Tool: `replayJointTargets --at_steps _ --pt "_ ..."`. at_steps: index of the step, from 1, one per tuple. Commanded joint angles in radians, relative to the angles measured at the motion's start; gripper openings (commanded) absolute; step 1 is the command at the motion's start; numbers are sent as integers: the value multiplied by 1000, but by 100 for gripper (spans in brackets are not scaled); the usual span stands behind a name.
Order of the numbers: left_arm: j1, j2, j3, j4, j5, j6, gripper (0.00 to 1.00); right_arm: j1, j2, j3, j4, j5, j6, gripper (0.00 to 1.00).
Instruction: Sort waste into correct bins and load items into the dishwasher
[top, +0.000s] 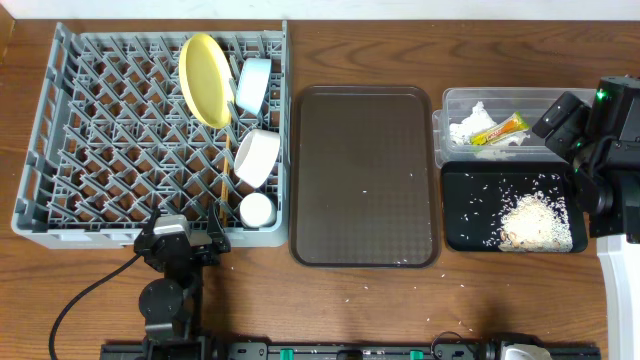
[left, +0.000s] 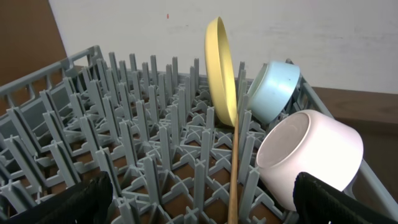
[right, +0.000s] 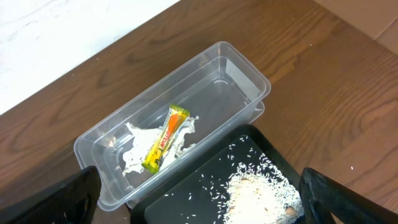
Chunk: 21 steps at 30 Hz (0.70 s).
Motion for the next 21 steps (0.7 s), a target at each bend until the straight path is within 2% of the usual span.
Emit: replayJointTargets --at_steps 1,21 --pt "4 -6 -32 -15 3 13 93 -3 0 1 0 6 14 99" --pt "4 -6 -32 -15 3 13 93 2 -30 -19 3 9 13 99"
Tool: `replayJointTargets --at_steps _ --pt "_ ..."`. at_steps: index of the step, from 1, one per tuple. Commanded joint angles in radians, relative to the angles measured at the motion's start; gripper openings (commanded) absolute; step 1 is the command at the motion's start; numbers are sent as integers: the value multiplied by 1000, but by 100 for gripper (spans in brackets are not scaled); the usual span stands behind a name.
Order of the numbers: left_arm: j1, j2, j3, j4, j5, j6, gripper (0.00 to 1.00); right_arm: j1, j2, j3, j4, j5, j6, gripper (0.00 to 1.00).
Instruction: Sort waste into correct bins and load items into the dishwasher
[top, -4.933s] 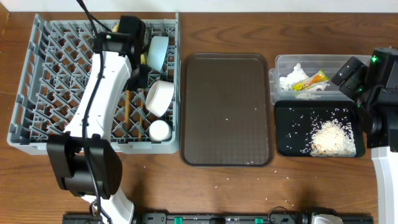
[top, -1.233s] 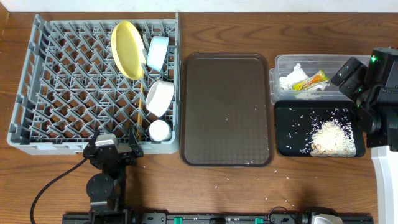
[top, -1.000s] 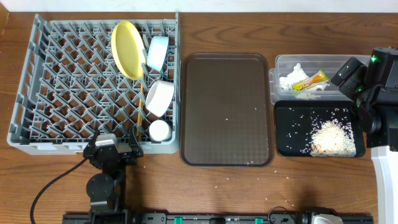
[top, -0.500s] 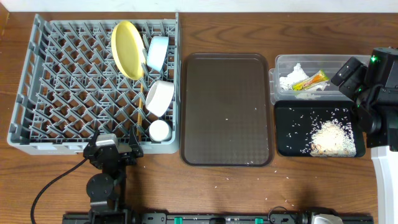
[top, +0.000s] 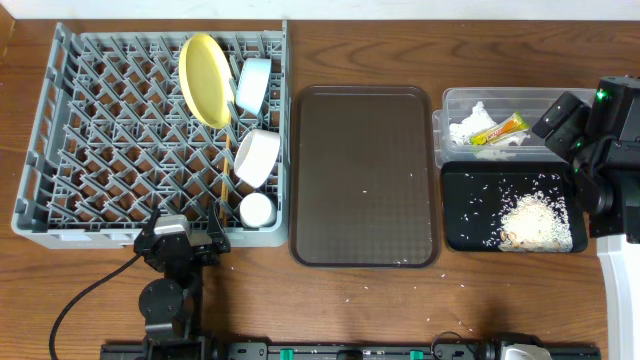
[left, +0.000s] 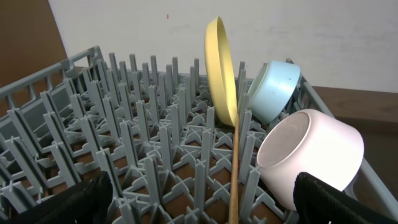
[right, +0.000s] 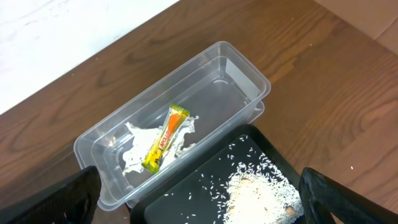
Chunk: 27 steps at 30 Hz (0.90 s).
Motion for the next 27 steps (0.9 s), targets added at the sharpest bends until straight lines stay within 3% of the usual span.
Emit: replayJointTargets --at_steps 1,3,6,12,17,27 --pt "4 -6 -32 -15 3 6 93 9 -44 -39 8 24 14 99" --pt "4 -6 -32 -15 3 6 93 26 -77 -94 46 58 13 99" --pt "4 -6 -32 -15 3 6 93 42 -157 -256 234 39 -78 99" --pt "4 -6 -32 -15 3 6 93 42 -342 -645 688 -334 -458 99" --pt "4 -6 -32 -15 3 6 93 77 -498 -898 901 -353 -473 99" --pt "4 -6 -32 -15 3 6 93 153 -799 -1204 1039 -303 -468 99"
